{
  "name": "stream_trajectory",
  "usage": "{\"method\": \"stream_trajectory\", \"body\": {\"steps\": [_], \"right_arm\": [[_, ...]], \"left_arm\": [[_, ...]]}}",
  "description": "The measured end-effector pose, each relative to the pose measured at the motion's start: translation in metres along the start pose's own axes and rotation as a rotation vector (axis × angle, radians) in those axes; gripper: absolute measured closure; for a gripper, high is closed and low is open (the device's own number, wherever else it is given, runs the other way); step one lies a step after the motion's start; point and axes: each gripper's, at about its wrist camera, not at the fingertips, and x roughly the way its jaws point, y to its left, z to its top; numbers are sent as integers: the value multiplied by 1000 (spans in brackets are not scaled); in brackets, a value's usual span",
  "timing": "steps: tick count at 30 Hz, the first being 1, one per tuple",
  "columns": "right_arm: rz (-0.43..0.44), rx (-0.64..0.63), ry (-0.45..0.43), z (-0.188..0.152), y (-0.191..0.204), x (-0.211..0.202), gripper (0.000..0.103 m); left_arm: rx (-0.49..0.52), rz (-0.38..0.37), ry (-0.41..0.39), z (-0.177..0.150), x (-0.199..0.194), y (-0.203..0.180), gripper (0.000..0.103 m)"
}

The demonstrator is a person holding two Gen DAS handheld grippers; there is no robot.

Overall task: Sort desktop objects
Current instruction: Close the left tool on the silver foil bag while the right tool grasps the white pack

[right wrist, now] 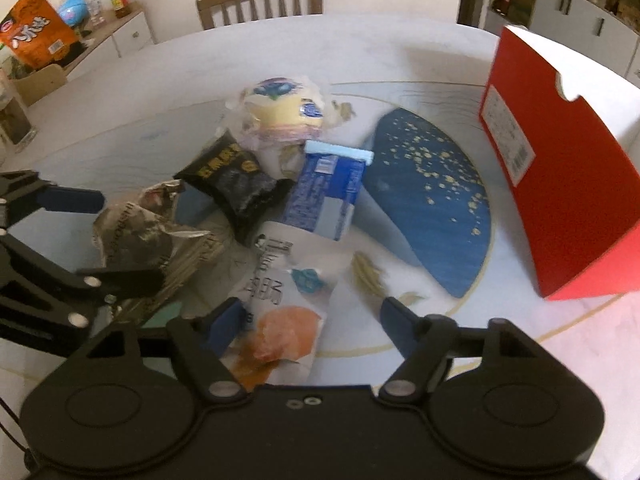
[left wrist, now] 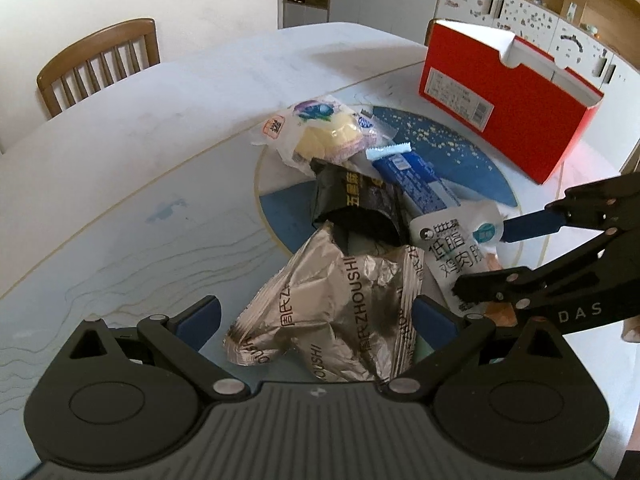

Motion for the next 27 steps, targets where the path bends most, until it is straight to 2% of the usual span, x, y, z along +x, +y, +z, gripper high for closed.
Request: {"method": "stream_trajectory", "body": {"steps": [4,10,14,18,21,27], "right_arm": [[4,-27,-6,0,6,0,38],[24,-54,-10,0,11,-1,53],[47,-32,-7,2,6,-3,60],[61,-18,-2,3,2,-6,61],[63,-3,-13,4,-1,-11,61],[72,19,-24,5,-12,-23,61]], "left_arm": [[2,-5,13,-1,4,-1,5],[1,-1,14,-1,4,-1,11],[-12,-28,10,0,3,-1,28],[-19,-37,6,3,0,-3,42],[-36,-43,3,3,-2,-3,46],[-77,-43,-6,2,-9,-2,47]]}}
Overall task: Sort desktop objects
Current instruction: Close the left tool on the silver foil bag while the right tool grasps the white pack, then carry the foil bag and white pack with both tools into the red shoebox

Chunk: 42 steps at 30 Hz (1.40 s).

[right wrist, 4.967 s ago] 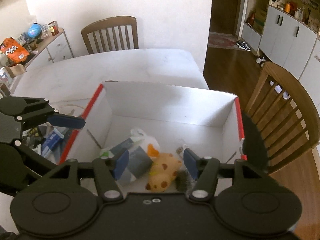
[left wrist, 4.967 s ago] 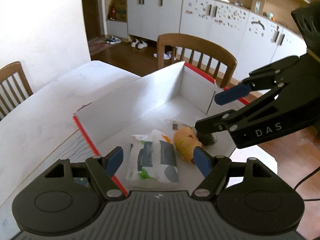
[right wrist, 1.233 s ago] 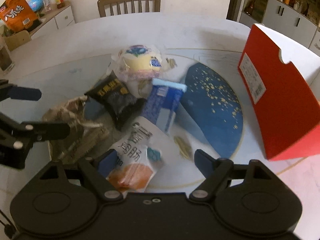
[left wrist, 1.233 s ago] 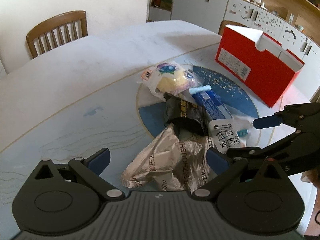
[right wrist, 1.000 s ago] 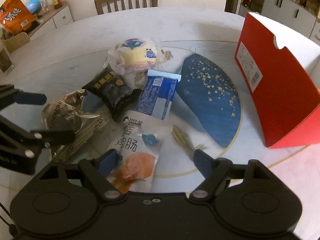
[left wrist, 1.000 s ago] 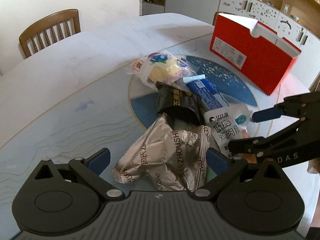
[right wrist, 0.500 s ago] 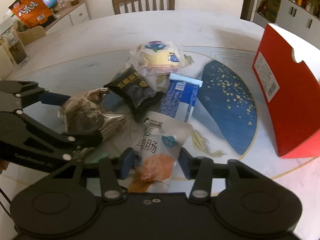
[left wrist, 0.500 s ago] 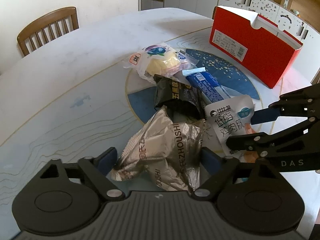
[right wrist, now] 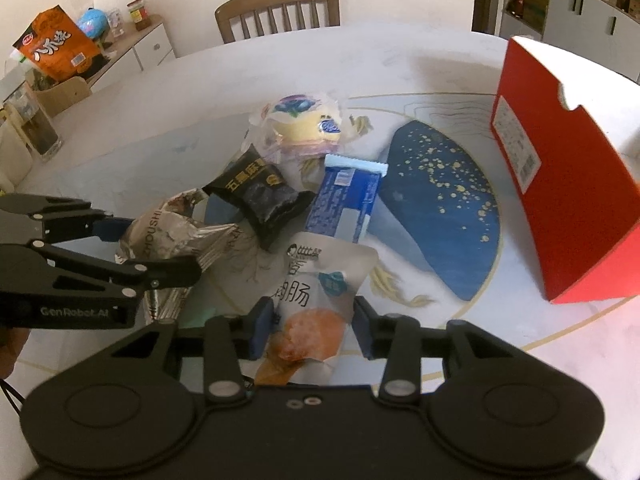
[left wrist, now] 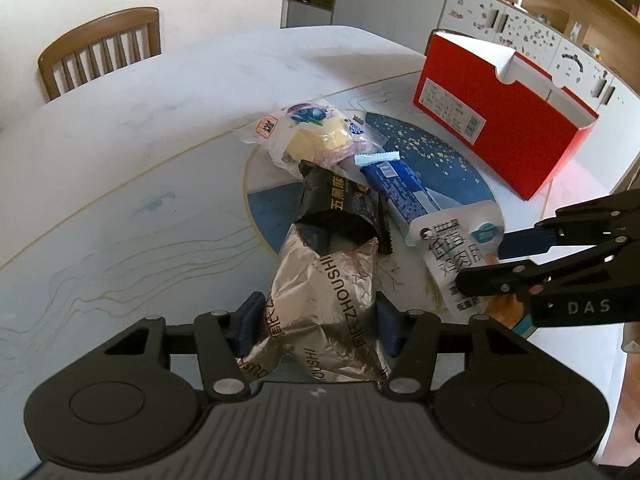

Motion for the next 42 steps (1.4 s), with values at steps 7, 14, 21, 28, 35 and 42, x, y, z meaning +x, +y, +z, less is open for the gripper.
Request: {"method": "stream_trajectory", "body": {"steps": [7,14,21,28,35,42], "right_arm": [[7,24,-29,3,-13,-24,61],[4,48,-68,6,-33,-53,61],[-5,50,-106,12,-53,-80,61],[-5,47,-159,24,-81,-107,61],[-15,33,-184,38,-118,-124,61],[-16,32,-196,48,-162,-132,61]], "left_arm": [[-15,-4,-12,5,-15,-8,47],[-5,-23,-49,17,-31,-27,47],[22,-46,-93,37,-43,-57,47],[65,-64,-148,64,-50,-94,47],[95,-64,-177,92,-45,-132,47],[99,-56,-182,119,-27,-166,47]]}}
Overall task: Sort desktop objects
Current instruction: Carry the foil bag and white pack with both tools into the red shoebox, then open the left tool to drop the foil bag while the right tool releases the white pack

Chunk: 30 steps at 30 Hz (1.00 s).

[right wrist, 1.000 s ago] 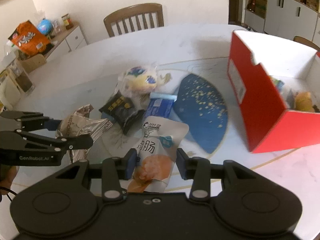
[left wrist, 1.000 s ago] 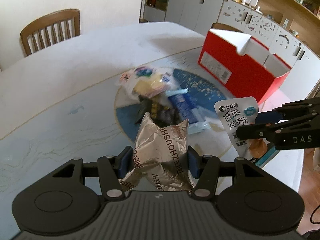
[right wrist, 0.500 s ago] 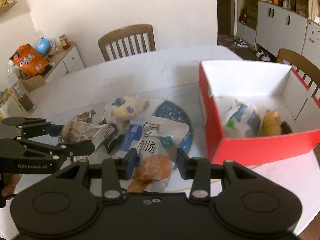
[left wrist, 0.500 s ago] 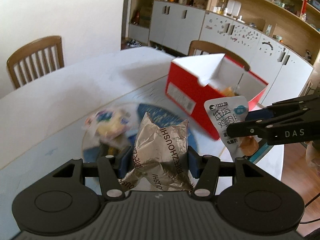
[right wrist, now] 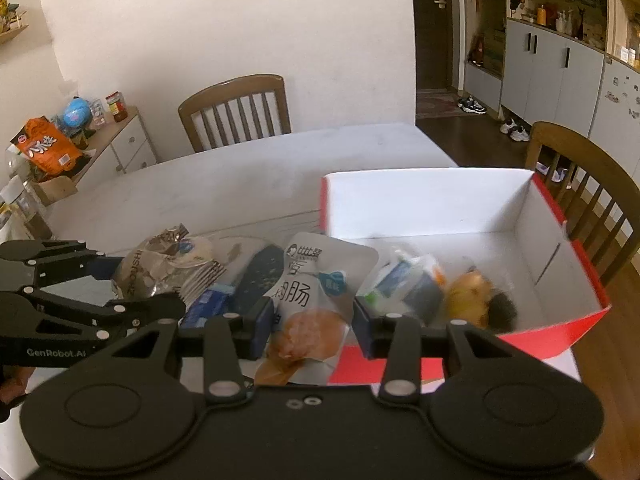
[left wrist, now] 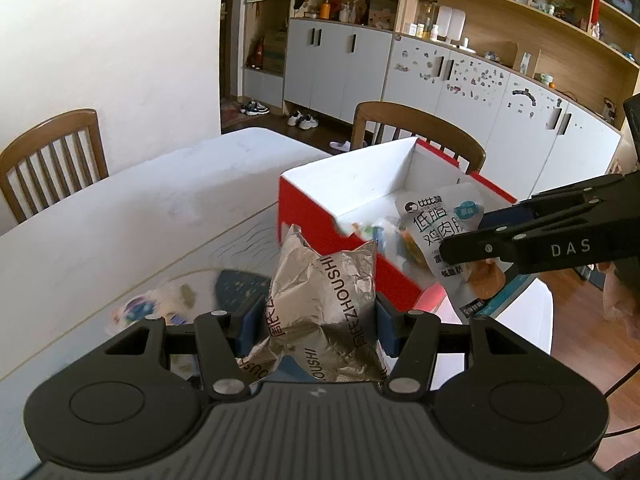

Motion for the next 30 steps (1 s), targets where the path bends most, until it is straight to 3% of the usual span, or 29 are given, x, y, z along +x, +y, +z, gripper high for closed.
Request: {"method": "stream_trajectory", "body": {"steps": [21,26,28,30], "right_arm": [[-55,-16,-12,30,-126,12,61],[-48,-9,5,39,-147,26,86],[-45,-3,41,41,-155,40,87],[-57,16,69,43,-164,54,96]], "left_arm": [[66,13,49,55,83,-80,47],[86,8,88,68,108,-94,47],[82,7,118,69,122,-96,47],[72,7,145,69,133,-95,47]]}}
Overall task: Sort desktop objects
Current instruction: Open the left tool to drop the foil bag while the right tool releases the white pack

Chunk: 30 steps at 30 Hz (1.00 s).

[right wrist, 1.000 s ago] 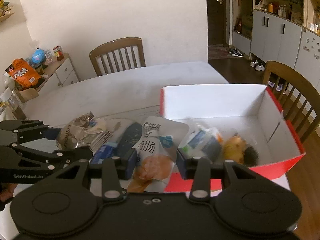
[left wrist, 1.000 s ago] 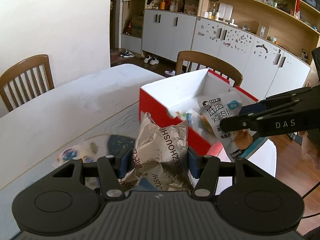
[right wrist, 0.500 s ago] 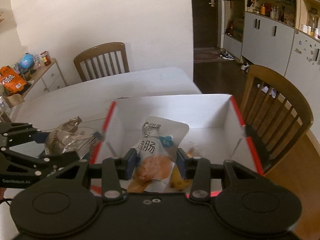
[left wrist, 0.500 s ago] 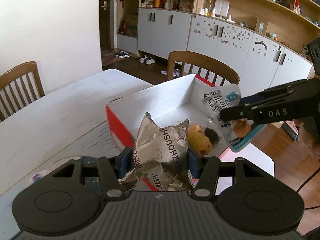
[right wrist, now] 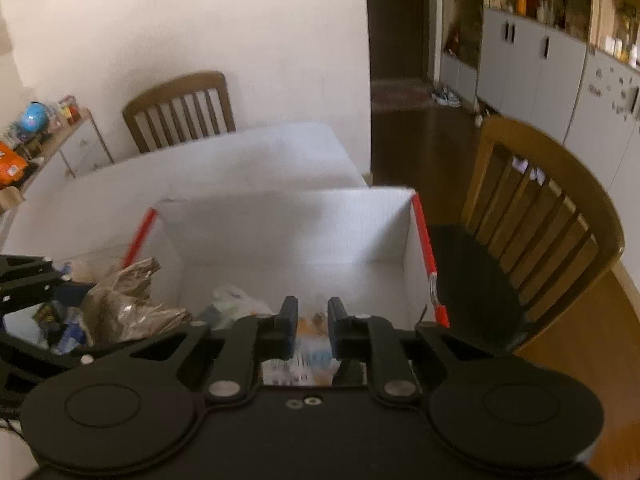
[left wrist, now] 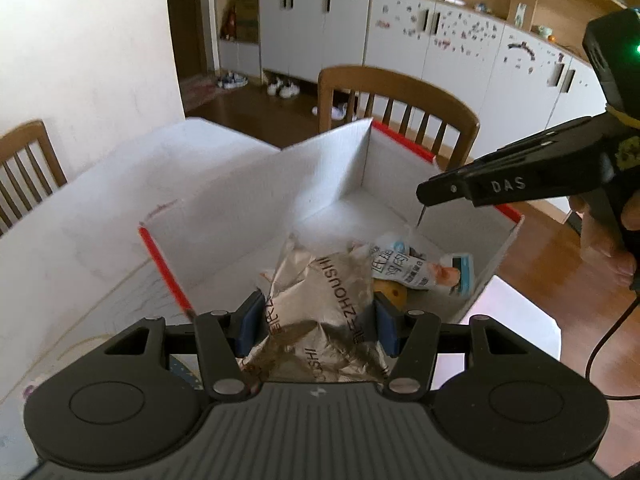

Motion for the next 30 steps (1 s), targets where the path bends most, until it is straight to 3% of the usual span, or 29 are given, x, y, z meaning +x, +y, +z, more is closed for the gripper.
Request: {"method": "stream_trajectory", "body": {"steps": [19,30], "right_arm": [[52,-9,107,-4,-15,37,83],[84,-14,110,-10,-13,27,72]], "left_arm": [[23,10,120,16,52,-1,47],[3,18,63,14,26,-2,47]]}}
